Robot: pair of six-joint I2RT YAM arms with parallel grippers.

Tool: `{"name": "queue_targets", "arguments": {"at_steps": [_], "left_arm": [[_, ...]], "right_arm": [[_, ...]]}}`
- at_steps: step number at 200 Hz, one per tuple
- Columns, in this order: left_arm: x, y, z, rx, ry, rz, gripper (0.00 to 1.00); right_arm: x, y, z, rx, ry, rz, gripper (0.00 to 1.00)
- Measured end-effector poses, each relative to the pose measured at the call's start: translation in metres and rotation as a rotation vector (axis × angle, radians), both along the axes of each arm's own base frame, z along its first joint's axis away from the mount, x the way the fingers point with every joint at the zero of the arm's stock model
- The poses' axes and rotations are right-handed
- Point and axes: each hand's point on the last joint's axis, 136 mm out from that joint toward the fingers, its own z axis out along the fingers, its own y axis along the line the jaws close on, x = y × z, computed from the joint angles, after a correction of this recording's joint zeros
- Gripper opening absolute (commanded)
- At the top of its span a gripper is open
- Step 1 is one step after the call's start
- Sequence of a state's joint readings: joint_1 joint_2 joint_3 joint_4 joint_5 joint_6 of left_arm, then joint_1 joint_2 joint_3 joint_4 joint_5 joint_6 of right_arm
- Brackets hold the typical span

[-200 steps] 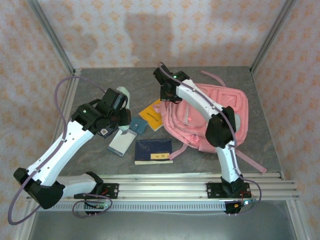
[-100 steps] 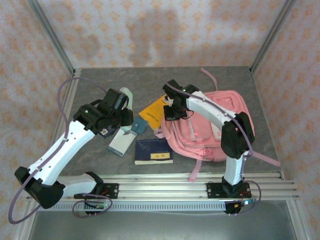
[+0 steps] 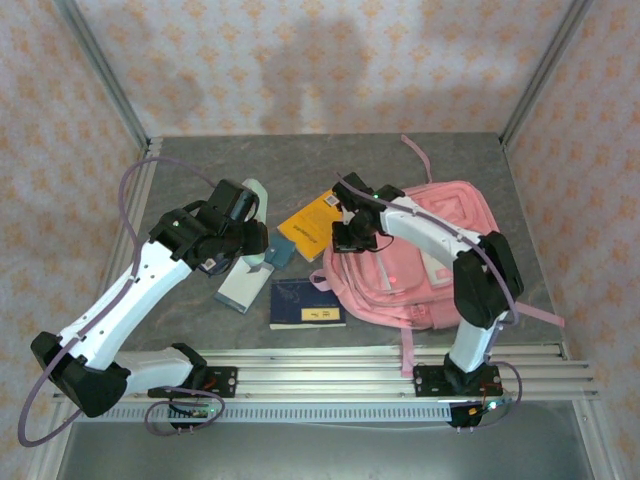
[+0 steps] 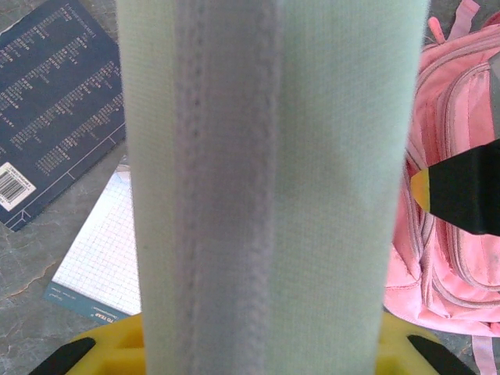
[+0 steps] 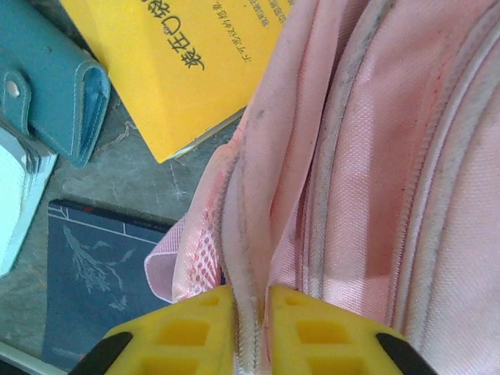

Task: Pack books, pencil case, and school supplies into a backpack

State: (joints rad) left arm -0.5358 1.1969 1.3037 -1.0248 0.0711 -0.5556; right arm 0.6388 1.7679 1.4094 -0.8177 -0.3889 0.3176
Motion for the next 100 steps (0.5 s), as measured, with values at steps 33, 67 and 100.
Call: {"name": "queue_targets", "arguments": {"at_steps": [33, 67, 100], "left_arm": [[0.000, 0.000, -0.001, 0.001, 0.002, 0.000, 0.29], [0.000, 0.000, -0.002, 0.003, 0.004, 0.000, 0.29], [0.001, 0.000, -0.003, 0.005, 0.008, 0.000, 0.29]], "right_arm": [[-0.001, -0.001, -0.001, 0.004, -0.009, -0.004, 0.00], [0.001, -0.005, -0.003, -0.018, -0.021, -0.004, 0.00], [0.010, -0.020, 0.019, -0.050, -0.059, -0.035, 0.00]]}}
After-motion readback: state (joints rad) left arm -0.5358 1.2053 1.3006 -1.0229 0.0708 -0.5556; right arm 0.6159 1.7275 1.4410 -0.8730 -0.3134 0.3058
